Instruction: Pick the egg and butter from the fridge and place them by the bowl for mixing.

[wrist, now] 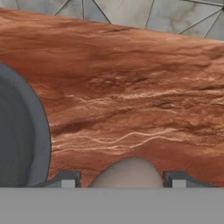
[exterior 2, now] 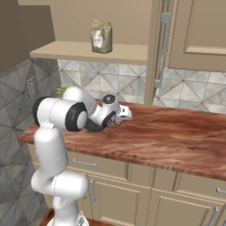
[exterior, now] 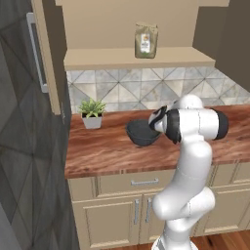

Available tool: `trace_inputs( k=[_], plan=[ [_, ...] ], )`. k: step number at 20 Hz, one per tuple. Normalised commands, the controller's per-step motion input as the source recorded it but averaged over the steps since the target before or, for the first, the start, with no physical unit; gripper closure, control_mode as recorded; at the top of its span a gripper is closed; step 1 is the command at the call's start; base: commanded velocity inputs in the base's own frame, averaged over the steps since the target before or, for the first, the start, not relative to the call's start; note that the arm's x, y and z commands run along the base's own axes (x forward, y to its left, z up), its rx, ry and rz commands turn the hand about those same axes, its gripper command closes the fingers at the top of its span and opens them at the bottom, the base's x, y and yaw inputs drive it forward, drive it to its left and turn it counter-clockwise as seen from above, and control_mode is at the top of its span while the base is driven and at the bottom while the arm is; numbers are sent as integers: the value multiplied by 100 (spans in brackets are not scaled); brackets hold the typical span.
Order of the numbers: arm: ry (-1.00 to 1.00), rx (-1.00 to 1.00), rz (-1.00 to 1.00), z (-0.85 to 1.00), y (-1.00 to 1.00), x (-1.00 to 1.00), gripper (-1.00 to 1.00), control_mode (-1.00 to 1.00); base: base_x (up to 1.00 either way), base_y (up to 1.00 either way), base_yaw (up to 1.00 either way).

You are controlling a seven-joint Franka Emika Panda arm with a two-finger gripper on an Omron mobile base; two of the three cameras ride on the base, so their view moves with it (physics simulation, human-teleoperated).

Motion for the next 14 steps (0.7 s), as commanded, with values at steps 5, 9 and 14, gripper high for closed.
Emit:
trace_inputs(
  k=[5, 9, 14],
  plan=[
    [-2, 0, 1, -3, -3, 0, -100, -100, 0, 0, 0],
    [-1, 0, 0, 35, 0, 0, -100, -100, 0, 0, 0],
    [0, 0, 3, 100, 0, -11, -100, -100, 0, 0, 0]
  ],
)
